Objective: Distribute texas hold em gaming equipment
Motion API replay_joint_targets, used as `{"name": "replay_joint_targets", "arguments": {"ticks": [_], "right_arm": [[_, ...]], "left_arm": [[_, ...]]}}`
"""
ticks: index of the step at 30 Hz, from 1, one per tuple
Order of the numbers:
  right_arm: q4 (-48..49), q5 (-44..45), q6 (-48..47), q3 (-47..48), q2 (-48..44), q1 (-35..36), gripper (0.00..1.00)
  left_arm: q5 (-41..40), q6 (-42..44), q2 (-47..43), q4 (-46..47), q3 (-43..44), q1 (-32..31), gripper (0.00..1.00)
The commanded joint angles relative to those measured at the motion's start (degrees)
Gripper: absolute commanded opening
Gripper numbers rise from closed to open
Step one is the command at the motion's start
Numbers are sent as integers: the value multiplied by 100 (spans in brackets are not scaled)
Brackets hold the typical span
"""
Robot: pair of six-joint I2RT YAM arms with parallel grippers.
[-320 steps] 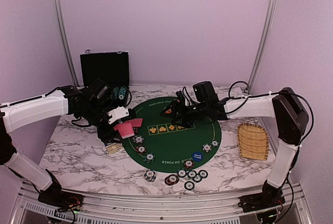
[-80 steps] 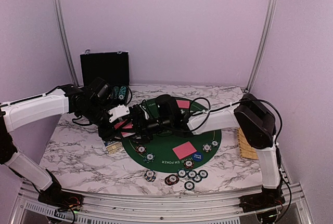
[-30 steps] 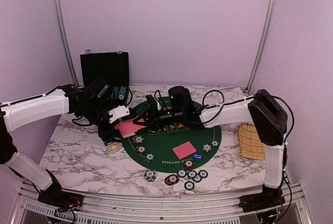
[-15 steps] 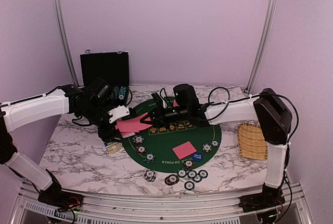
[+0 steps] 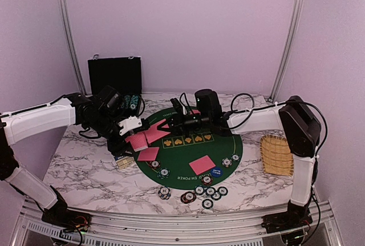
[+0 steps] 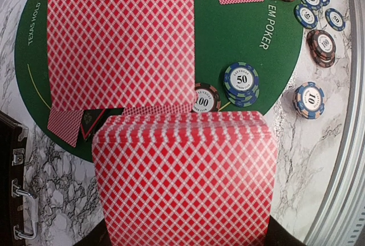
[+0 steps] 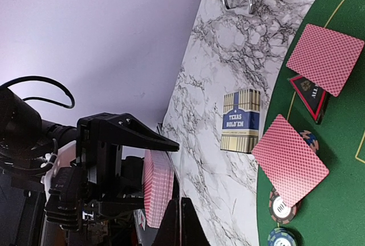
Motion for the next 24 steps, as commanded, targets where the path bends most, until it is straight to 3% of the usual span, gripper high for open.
{"name": "replay_joint_targets", "arguments": {"ticks": [1,10,24], "right_arm": [[444,-87,208,-11,-178,2,0],[-421,62,-228,1325,929,-78,0],[-1599,1294,-742,3585,2600,-66,1]], "left_arm": [[70,47,-149,-29,-63,2,0],[95,43,-282,-25,-170,3,0],[183,25,-462,-35,-305,3,0]]}}
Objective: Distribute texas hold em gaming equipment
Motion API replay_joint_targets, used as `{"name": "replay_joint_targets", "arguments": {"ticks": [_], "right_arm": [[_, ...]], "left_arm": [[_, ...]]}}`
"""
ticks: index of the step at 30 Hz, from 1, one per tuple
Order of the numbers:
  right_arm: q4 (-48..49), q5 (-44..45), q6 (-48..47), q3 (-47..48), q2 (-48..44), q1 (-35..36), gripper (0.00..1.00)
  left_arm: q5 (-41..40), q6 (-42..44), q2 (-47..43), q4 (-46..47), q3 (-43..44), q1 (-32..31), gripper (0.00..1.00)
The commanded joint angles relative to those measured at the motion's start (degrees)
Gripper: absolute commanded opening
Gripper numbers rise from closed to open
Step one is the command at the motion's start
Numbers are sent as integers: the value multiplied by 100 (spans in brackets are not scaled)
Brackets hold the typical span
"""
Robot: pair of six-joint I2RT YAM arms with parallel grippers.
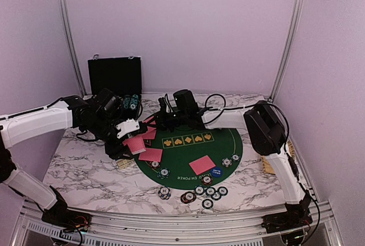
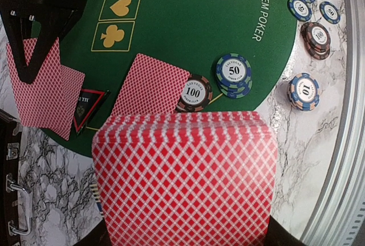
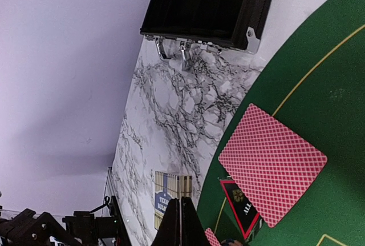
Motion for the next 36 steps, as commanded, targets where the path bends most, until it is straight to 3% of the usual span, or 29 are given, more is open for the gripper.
{"name": "replay_joint_targets", "arguments": {"ticks": [1,16,32,36], "right_arm": [[-520,520,-264,690,302,-20,2],[-1112,966,-411,1505,963,-33,13],[-1591,1363,-1011,1456,543,-106,60],[-1907,1456,-1227,1398,392,-119,68]], "left_arm": [[149,27,-237,-30,-43,5,0],[162,-34,-236,-36,-30,3,0],[160,-8,-248,-49,-80,3,0],[167,-17,-257,-52,-74,3,0]]}}
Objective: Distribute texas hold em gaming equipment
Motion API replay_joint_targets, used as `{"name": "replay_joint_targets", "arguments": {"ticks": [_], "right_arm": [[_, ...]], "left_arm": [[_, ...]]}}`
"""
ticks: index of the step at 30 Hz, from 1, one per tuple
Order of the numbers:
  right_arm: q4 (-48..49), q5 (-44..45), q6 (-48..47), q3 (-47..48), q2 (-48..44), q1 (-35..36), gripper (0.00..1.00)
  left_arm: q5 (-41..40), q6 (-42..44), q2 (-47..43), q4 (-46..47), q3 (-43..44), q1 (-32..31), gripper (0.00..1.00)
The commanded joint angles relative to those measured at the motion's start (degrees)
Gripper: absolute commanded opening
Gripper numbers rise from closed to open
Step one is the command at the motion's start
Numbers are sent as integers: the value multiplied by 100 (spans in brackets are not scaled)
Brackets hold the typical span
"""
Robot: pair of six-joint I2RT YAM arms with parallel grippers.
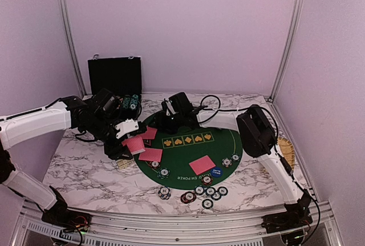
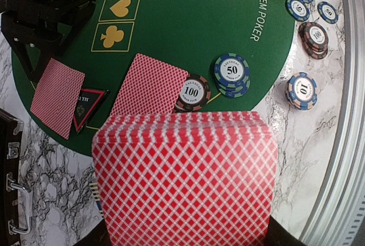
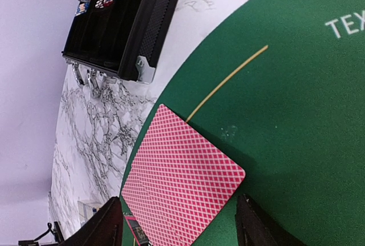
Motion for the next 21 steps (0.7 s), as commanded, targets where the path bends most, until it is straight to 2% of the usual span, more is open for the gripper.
{"name": "replay_joint_targets", "arguments": {"ticks": [1,6,9,14,21], "right_arm": [[-421,198,-363,63,-521,-38,69],[-539,361,-573,-552,-982,-33,75],[-327,282,-582,-1324,-1403,-48,77],[345,-331,-358,-2559,-2039,-44,80],[1861,-1320,487,-4162,-2549,18,79]], "left_arm": [[152,-12,-163,-47,-23,3,0],[153,-29,-163,-60,-15,3,0],[141,-29,-165,-55,-14,3,0],[143,-21,-123,-58,7,3,0],[142,-8,-106,-58,28,3,0]]}}
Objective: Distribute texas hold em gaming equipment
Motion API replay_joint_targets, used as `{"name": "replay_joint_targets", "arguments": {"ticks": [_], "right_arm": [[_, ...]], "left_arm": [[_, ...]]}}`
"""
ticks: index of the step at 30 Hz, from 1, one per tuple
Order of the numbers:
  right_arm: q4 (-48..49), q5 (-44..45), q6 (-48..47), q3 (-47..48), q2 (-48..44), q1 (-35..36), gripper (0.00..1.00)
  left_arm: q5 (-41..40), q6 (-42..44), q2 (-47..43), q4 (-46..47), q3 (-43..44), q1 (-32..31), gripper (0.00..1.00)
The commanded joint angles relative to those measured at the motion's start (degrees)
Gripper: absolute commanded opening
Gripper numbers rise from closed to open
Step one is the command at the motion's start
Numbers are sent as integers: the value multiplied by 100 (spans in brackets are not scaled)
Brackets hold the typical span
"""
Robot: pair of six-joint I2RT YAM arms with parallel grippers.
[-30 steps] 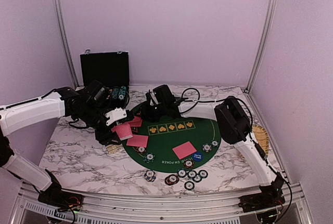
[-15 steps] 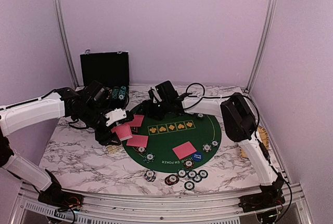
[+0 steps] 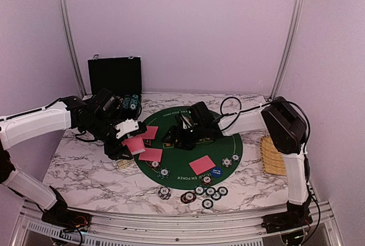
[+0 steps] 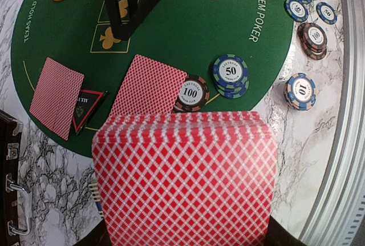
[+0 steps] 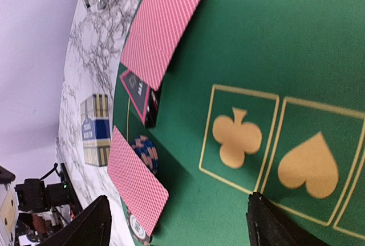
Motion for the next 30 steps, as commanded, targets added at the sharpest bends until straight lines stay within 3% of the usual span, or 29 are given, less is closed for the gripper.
{"name": "replay_joint_targets", "arguments": {"ticks": [1,13,17,30], "right_arm": [[1245,-794,689,-628,-275,58,78],[1988,-1336,1312,-609,196,319,64],[1963,-1365,1372,-469,315,351,54],[1384,-1162,985,-540,126,352,50]], "left_arm": [[111,-5,-95,-52,34,3,0],[97,-8,-117,-57,35,3,0],[100,-4,-114,-58,34,3,0],[88,13,-132,-54,18,3,0]]}}
